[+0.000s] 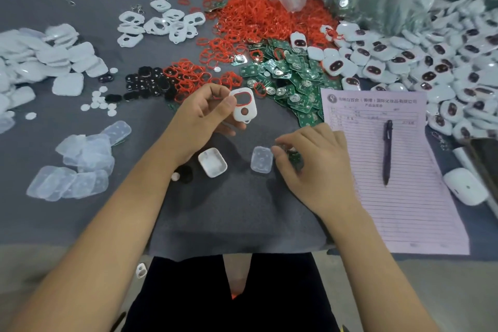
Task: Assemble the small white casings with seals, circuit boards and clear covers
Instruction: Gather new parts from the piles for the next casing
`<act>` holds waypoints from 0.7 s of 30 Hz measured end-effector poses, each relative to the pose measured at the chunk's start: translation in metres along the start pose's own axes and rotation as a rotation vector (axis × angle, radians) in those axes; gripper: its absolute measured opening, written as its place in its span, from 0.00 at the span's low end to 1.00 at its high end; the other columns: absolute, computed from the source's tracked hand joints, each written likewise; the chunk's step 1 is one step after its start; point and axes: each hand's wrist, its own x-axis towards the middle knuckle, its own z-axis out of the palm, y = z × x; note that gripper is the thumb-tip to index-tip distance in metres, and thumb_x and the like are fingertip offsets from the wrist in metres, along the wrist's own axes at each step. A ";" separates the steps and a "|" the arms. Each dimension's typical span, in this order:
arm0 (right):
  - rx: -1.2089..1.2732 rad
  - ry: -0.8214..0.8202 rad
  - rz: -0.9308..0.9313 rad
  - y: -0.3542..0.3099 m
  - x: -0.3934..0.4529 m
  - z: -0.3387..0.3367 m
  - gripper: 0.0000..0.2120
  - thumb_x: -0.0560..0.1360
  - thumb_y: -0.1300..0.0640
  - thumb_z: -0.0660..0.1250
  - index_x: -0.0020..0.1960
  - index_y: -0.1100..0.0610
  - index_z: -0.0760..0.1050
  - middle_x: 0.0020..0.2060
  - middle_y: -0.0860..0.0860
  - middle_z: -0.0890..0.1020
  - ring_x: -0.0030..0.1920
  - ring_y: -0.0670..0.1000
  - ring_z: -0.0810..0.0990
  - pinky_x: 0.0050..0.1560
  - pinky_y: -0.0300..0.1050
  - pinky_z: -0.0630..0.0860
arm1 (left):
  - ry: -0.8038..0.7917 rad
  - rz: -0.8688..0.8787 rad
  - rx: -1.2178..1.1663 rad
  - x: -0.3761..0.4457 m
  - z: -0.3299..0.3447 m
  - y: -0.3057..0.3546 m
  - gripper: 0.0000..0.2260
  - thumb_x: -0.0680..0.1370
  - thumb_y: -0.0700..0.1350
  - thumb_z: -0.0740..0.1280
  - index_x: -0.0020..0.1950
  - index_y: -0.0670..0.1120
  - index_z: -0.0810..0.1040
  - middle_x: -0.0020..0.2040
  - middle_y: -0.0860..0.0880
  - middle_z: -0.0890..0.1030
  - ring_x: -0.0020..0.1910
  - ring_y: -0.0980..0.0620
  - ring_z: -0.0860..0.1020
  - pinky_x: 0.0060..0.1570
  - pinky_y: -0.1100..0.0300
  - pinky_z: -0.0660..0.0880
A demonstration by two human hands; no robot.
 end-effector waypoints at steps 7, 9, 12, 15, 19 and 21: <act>-0.033 -0.151 -0.012 -0.016 0.009 0.005 0.12 0.73 0.44 0.76 0.52 0.50 0.85 0.45 0.47 0.82 0.49 0.58 0.78 0.50 0.52 0.66 | 0.007 0.016 -0.082 0.002 -0.005 -0.001 0.10 0.84 0.45 0.66 0.65 0.50 0.79 0.50 0.48 0.87 0.46 0.49 0.87 0.41 0.62 0.81; -0.007 -0.123 -0.005 -0.021 0.014 0.008 0.10 0.75 0.46 0.74 0.53 0.50 0.85 0.46 0.47 0.82 0.50 0.59 0.78 0.49 0.53 0.67 | 0.038 -0.013 -0.153 0.003 -0.005 0.001 0.09 0.83 0.46 0.66 0.62 0.52 0.80 0.48 0.49 0.87 0.45 0.51 0.86 0.40 0.62 0.80; 0.091 -0.057 -0.024 -0.041 0.021 0.015 0.08 0.77 0.50 0.71 0.52 0.52 0.84 0.45 0.48 0.83 0.48 0.59 0.78 0.48 0.53 0.70 | 0.108 -0.066 -0.341 0.004 -0.008 0.004 0.08 0.83 0.44 0.65 0.60 0.50 0.80 0.44 0.49 0.85 0.40 0.52 0.85 0.36 0.62 0.80; 0.223 -0.083 -0.088 -0.061 0.025 0.023 0.04 0.77 0.54 0.72 0.50 0.52 0.85 0.43 0.47 0.83 0.46 0.57 0.77 0.47 0.56 0.73 | 0.177 -0.077 -0.474 0.000 -0.016 0.009 0.07 0.85 0.43 0.63 0.59 0.49 0.80 0.41 0.50 0.83 0.36 0.53 0.82 0.34 0.61 0.79; 0.318 -0.242 -0.197 -0.082 0.028 0.033 0.09 0.77 0.50 0.74 0.55 0.53 0.85 0.46 0.48 0.82 0.48 0.56 0.75 0.50 0.55 0.74 | 0.262 -0.049 -0.487 -0.013 -0.026 0.011 0.08 0.85 0.43 0.62 0.58 0.50 0.81 0.39 0.52 0.81 0.36 0.54 0.78 0.34 0.61 0.78; 0.280 -0.317 -0.243 -0.091 0.030 0.038 0.14 0.76 0.46 0.76 0.58 0.53 0.85 0.48 0.50 0.81 0.51 0.57 0.75 0.51 0.55 0.75 | 0.295 -0.044 -0.443 -0.019 -0.032 0.011 0.09 0.85 0.47 0.62 0.61 0.48 0.80 0.39 0.52 0.78 0.38 0.55 0.76 0.34 0.60 0.77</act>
